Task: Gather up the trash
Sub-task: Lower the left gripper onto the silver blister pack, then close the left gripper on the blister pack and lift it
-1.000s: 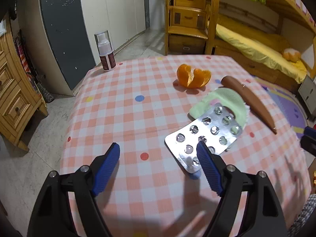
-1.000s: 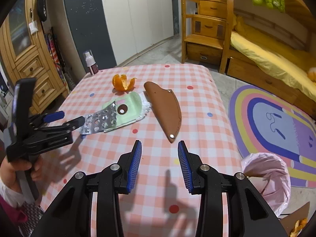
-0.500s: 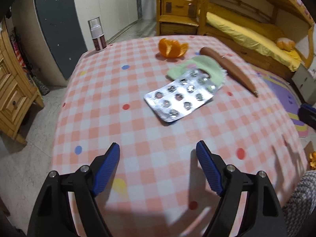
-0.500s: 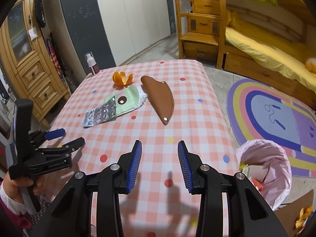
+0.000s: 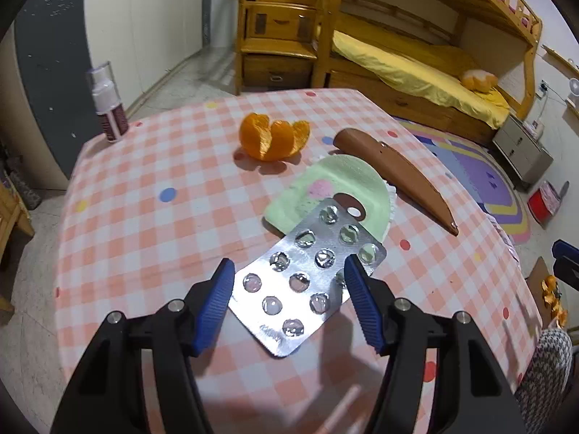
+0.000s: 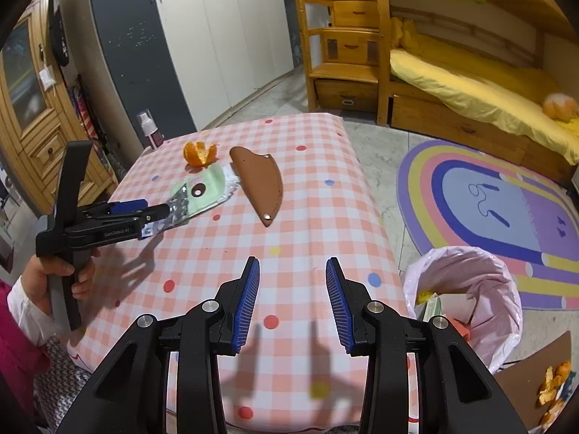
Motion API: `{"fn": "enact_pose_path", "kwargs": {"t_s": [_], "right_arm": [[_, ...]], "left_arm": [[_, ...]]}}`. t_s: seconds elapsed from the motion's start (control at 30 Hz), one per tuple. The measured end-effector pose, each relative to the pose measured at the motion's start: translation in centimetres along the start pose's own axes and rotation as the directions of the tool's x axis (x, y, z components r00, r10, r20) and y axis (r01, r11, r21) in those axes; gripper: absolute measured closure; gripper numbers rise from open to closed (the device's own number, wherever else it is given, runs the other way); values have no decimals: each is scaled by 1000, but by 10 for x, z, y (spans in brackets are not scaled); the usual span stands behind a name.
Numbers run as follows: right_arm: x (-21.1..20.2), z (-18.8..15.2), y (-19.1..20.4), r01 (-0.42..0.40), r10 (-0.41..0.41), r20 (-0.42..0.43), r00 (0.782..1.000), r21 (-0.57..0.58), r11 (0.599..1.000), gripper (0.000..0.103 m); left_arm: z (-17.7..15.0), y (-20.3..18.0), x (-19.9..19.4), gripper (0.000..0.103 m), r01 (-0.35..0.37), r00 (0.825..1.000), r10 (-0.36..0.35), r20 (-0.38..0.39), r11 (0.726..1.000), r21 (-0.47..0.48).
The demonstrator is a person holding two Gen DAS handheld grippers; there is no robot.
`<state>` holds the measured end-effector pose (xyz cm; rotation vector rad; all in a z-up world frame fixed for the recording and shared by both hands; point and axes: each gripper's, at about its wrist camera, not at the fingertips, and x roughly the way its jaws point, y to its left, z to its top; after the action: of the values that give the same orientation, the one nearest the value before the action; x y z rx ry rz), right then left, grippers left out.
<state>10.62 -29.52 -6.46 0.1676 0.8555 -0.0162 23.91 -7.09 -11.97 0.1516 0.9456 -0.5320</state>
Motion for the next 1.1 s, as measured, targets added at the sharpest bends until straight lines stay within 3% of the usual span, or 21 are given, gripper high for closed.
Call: {"fn": "enact_pose_path", "kwargs": {"t_s": [0.07,0.27,0.43,0.53,0.57,0.73,0.8,0.87,1.1], "right_arm": [[0,-1,-2,0,0,-2,1000,6,1000,64],[1,-4,-3,-11,11,-8,1000,10,1000,64],[0,-8,0,-25,25,-10,1000,6,1000,64],[-2,-9,0,-26,26,-8,1000,6,1000,64],[-2,-9,-1,-25,25,-8,1000,7,1000,64],[-3,-13,-2,-27,28,-10,1000,17,999,64],[-4,-13,-2,-32,32,-12,999,18,999,64],[-5,-14,-2,-32,32,-9,999,14,999,64],[-7,-16,-7,-32,32,-5,999,32,999,64]], "left_arm": [[0,-2,2,40,-1,1000,0,2,1000,28],[-17,-10,-12,40,128,992,-126,-28,990,58],[-38,-22,-25,38,169,985,-167,-48,984,56],[-46,-27,-36,19,124,992,-122,-22,987,101],[-49,-29,-39,17,104,995,-104,-13,988,113],[-59,-38,-44,16,47,999,-50,20,987,151],[-60,-37,-36,16,23,1000,-23,0,987,161],[-62,-29,-31,16,56,998,-52,-36,992,111],[-77,-44,-46,17,201,979,-201,-20,978,51]]}}
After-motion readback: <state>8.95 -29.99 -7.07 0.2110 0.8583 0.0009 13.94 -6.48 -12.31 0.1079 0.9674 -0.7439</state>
